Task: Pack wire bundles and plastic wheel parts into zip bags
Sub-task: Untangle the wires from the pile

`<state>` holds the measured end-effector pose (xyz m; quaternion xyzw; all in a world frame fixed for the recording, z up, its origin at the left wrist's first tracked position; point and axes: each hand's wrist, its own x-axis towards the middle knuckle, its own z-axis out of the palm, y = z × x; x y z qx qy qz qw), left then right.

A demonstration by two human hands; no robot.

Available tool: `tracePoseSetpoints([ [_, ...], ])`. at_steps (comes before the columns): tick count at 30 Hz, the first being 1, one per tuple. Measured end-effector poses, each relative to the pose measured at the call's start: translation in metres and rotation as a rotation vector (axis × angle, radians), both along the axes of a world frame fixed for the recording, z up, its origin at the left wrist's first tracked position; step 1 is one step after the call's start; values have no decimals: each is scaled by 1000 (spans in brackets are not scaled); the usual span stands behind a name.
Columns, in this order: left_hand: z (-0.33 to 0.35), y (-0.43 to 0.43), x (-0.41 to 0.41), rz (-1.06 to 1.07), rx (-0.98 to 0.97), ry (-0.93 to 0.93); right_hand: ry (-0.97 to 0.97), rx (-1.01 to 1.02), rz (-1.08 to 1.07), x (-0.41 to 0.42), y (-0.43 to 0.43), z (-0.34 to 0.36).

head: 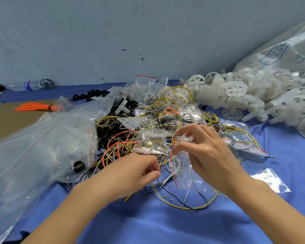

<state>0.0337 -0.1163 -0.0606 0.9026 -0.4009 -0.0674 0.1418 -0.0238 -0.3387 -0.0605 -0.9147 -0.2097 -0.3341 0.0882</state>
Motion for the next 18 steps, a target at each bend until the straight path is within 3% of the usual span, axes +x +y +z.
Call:
tracePoseSetpoints([
  [10,-17,24,-7,183,71,-217,-12,-91,-5,-2,-7,-2],
  [16,-20,-5,-18,140,-155,-249,-40,-66,-70,-8,-21,1],
  [18,-26,-24,-25,122,-147,-277,-31,-65,-97,-10,-26,0],
])
